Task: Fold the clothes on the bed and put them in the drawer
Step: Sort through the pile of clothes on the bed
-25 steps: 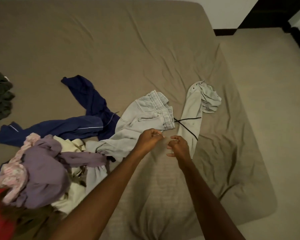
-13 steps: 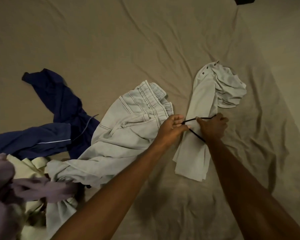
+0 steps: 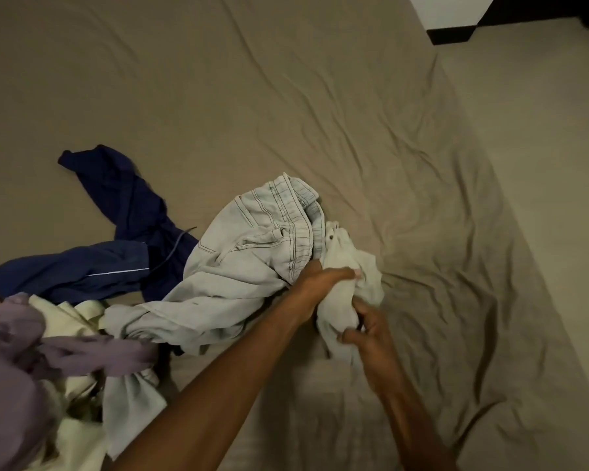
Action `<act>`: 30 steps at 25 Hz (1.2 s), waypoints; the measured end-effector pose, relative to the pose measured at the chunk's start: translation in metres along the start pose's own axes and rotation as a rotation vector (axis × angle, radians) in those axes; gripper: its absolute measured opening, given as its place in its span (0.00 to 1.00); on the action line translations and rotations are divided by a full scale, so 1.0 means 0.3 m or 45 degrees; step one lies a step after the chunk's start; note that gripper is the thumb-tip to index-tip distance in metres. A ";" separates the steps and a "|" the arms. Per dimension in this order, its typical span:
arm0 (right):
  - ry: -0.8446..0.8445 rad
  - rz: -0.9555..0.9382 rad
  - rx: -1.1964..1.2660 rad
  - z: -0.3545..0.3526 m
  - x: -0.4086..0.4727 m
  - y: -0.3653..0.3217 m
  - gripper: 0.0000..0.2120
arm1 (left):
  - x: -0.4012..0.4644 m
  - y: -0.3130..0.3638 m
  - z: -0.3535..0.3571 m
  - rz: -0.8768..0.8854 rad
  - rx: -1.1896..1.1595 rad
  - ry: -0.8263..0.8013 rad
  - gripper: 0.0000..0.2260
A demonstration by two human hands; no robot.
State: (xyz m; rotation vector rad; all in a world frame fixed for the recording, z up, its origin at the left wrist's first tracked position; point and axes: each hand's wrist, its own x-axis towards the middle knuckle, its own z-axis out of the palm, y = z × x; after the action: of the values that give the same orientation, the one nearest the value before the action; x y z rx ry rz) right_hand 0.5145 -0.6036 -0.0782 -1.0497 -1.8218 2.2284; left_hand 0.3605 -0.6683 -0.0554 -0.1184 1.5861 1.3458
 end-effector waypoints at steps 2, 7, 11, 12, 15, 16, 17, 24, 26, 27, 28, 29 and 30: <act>-0.096 0.016 0.072 0.059 -0.126 0.066 0.32 | -0.086 -0.042 -0.066 -0.039 0.189 0.068 0.21; -0.066 0.177 0.223 0.208 -0.227 0.085 0.21 | -0.367 -0.093 -0.355 0.253 0.162 0.321 0.18; 0.277 0.207 0.198 0.345 -0.100 0.003 0.04 | -0.514 -0.116 -0.620 0.362 0.010 0.584 0.23; 0.310 0.188 0.192 0.390 -0.043 -0.015 0.06 | -0.531 -0.126 -0.685 0.347 -0.009 0.650 0.22; 0.384 0.252 0.129 0.542 0.145 -0.029 0.12 | -0.560 -0.161 -0.831 0.334 -0.024 0.754 0.17; 0.411 0.302 0.079 0.590 0.221 -0.004 0.15 | -0.562 -0.176 -0.866 0.339 -0.044 0.780 0.17; 0.440 0.358 0.026 0.640 0.283 0.014 0.21 | -0.561 -0.196 -0.895 0.341 -0.069 0.793 0.17; 0.419 0.453 -0.523 0.771 0.421 0.063 0.36 | -0.535 -0.315 -0.991 0.326 -0.191 0.748 0.15; 0.399 0.435 -0.300 0.760 0.408 0.024 0.29 | -0.559 -0.303 -1.002 0.360 -0.235 0.739 0.16; 0.361 0.419 -0.219 0.766 0.377 -0.016 0.27 | -0.579 -0.290 -1.006 0.381 -0.253 0.734 0.17; 0.327 0.406 -0.123 0.763 0.365 -0.027 0.29 | -0.610 -0.271 -1.012 0.416 -0.282 0.727 0.19; 0.303 0.413 -0.031 0.772 0.329 -0.054 0.32 | -0.647 -0.256 -1.023 0.442 -0.305 0.730 0.21; 0.261 0.402 0.052 0.776 0.300 -0.077 0.35 | -0.698 -0.236 -1.033 0.472 -0.321 0.732 0.23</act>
State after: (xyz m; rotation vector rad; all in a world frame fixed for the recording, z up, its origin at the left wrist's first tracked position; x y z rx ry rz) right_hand 0.3111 -0.7501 -0.0845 -1.5880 -1.6139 2.2018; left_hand 0.3179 -1.0416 0.0058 -0.4120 1.9671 1.9207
